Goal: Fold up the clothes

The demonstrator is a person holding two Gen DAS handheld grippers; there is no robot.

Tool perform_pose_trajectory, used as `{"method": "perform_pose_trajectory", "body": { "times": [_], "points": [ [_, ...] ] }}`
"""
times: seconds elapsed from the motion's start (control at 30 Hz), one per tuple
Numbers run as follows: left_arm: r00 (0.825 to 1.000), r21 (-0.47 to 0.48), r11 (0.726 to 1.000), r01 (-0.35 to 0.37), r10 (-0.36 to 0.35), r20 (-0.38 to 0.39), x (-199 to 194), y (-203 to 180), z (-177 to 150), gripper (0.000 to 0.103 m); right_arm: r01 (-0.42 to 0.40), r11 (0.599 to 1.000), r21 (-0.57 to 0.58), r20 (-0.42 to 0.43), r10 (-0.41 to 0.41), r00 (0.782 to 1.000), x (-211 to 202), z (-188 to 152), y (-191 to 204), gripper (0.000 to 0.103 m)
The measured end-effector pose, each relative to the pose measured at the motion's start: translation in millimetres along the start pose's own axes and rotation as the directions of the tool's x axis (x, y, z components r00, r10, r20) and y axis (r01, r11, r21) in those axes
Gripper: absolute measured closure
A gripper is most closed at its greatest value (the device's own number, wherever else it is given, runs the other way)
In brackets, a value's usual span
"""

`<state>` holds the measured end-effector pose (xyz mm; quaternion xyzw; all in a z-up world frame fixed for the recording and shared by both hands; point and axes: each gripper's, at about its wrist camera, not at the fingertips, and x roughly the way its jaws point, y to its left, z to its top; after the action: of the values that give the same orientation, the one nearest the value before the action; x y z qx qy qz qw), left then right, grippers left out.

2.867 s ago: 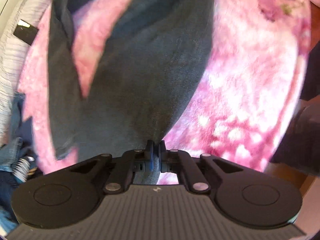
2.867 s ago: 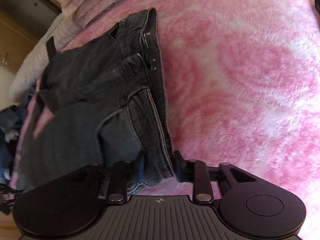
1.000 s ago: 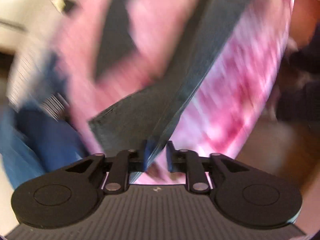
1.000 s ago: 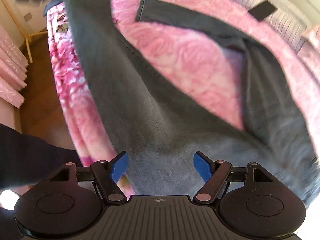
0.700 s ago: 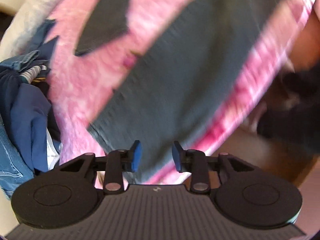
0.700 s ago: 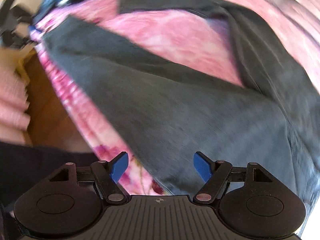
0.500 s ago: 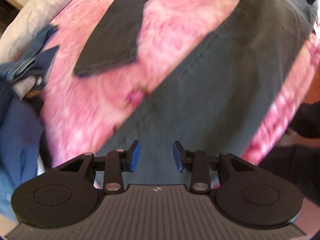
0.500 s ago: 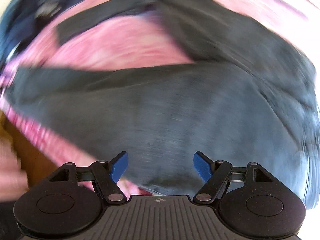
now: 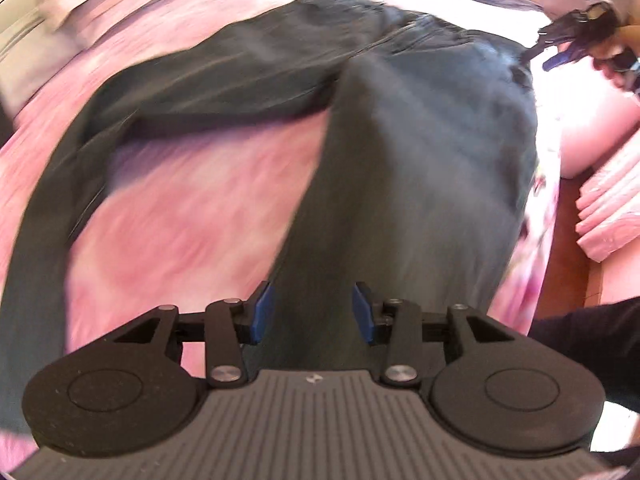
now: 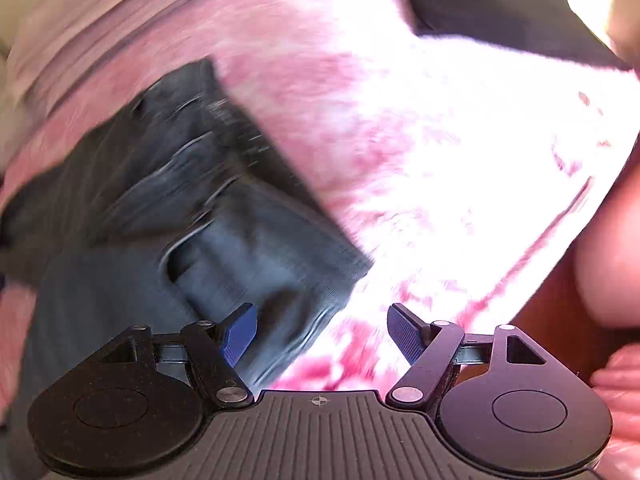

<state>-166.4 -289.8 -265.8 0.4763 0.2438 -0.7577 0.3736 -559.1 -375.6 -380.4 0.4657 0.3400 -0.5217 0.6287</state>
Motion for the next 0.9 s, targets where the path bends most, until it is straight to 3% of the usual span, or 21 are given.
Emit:
{"method": "perform_pose_trajectory", "body": {
  "times": [0.07, 0.1, 0.13, 0.23, 0.3, 0.43, 0.57, 0.63, 0.7, 0.8, 0.9],
  "points": [
    [1.000, 0.030, 1.000, 0.005, -0.004, -0.024, 17.1, -16.2, 15.2, 0.064, -0.082, 0.995, 0.063, -0.003, 0.082, 0.997, 15.1, 7.9, -15.0, 0.031],
    [0.999, 0.054, 0.999, -0.004, 0.007, -0.046, 27.9, -23.9, 21.2, 0.065, -0.096, 0.994, 0.060, -0.012, 0.097, 0.995, 20.2, 11.9, -17.6, 0.063],
    [0.998, 0.078, 0.997, -0.014, 0.019, -0.067, 37.9, -30.1, 25.3, 0.065, -0.111, 0.992, 0.058, -0.020, 0.113, 0.993, 25.3, 15.8, -20.2, 0.073],
    [0.992, 0.113, 0.993, -0.041, 0.053, -0.111, 53.6, -43.1, 32.9, 0.068, -0.146, 0.989, 0.033, -0.038, 0.148, 0.988, 29.9, 24.8, -26.3, 0.087],
    [0.994, 0.112, 0.993, -0.046, 0.057, -0.096, 51.6, -47.7, 43.6, 0.067, -0.161, 0.987, 0.002, -0.038, 0.161, 0.986, 21.2, 28.4, -29.0, 0.090],
    [0.993, 0.135, 0.989, -0.067, 0.080, -0.090, 57.8, -57.3, 63.4, 0.066, -0.190, 0.981, -0.036, -0.020, 0.189, 0.982, -4.5, 41.8, -42.1, 0.090],
    [0.984, 0.187, 0.981, -0.053, 0.083, -0.157, 74.9, -69.6, 74.9, 0.066, -0.163, 0.984, -0.075, -0.125, 0.153, 0.980, 21.7, 41.4, -43.0, 0.086],
    [0.988, 0.203, 0.977, -0.061, 0.088, -0.124, 67.6, -73.1, 85.9, 0.066, -0.151, 0.983, -0.100, -0.126, 0.138, 0.982, 16.0, 46.2, -37.8, 0.076],
    [0.994, 0.189, 0.980, -0.067, 0.082, -0.075, 62.0, -74.9, 103.6, 0.066, -0.138, 0.972, -0.190, -0.068, 0.128, 0.990, -1.1, 52.1, -24.3, 0.050],
    [0.999, 0.171, 0.984, -0.051, 0.051, 0.001, 66.9, -79.2, 140.8, 0.064, -0.138, 0.936, -0.324, 0.032, 0.157, 0.987, -26.3, 61.6, -3.3, 0.045],
    [0.998, 0.173, 0.985, -0.013, 0.001, 0.069, 85.1, -86.3, 185.5, 0.060, -0.224, 0.906, -0.360, 0.008, 0.243, 0.970, -15.3, 73.6, 13.9, 0.045]
  ]
}}
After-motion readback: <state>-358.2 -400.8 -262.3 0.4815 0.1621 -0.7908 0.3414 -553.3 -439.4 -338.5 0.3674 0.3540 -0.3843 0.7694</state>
